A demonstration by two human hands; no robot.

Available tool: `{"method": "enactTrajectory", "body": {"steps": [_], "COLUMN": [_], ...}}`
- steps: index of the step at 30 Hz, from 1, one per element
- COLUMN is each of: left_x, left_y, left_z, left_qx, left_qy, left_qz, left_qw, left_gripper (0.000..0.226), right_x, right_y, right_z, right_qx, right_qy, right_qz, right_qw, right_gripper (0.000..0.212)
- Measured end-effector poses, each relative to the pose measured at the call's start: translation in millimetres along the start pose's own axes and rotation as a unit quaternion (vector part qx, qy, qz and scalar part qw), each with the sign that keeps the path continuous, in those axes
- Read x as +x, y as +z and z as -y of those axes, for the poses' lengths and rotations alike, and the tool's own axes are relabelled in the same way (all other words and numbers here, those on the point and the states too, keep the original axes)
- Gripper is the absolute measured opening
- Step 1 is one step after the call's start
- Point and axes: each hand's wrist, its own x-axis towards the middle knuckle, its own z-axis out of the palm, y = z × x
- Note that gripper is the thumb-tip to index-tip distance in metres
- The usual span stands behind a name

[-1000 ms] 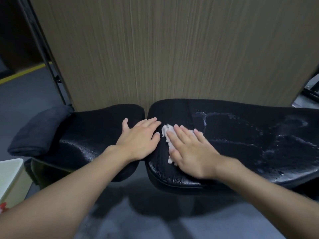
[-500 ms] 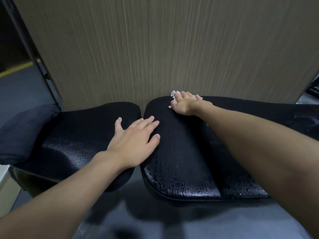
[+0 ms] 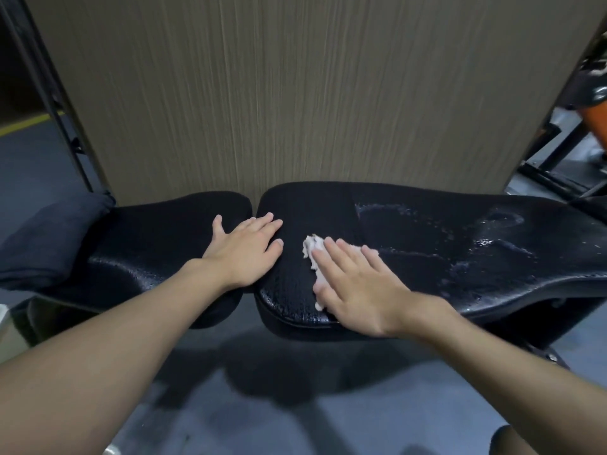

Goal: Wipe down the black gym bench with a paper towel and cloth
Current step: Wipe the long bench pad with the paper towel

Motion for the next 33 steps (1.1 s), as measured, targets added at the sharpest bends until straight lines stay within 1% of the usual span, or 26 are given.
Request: {"method": "enactTrajectory", "body": {"steps": [3, 7, 9, 12, 16, 23, 28, 33], "left_x": [2, 11, 14, 16, 19, 24, 26, 26], "left_y": [-6, -4, 6, 12, 12, 15, 15, 13], "left_z": [-9, -30, -35, -34, -34, -33, -33, -33], "left_qx": [-0.019, -0.078, -0.070, -0.056, -0.028, -0.006, -0.004, -0.003], "left_qy": [-0.006, 0.010, 0.007, 0.004, 0.000, 0.005, 0.002, -0.003], "left_qz": [0.007, -0.009, -0.003, -0.003, 0.021, 0.032, 0.035, 0.041], "left_qw": [1.000, 0.997, 0.998, 0.998, 0.999, 0.999, 0.999, 0.999], "left_gripper": [0.052, 0.051, 0.052, 0.055, 0.060, 0.058, 0.057, 0.056], "right_x": [-32, -33, -16, 26, 94, 195, 215, 192], "right_y": [-1, 6, 8, 1, -12, -25, -28, -19], "right_z": [3, -1, -10, -29, -64, -117, -127, -114], "right_qx": [-0.006, -0.026, -0.018, 0.015, 0.038, 0.045, 0.041, 0.042], "right_qy": [-0.015, -0.034, -0.021, 0.011, 0.058, 0.114, 0.137, 0.125], "right_qz": [0.009, -0.023, -0.027, -0.005, 0.009, 0.000, 0.004, 0.004], "right_qw": [1.000, 0.999, 0.999, 1.000, 0.998, 0.992, 0.990, 0.991], "right_gripper": [0.064, 0.075, 0.075, 0.060, 0.060, 0.063, 0.064, 0.066]}}
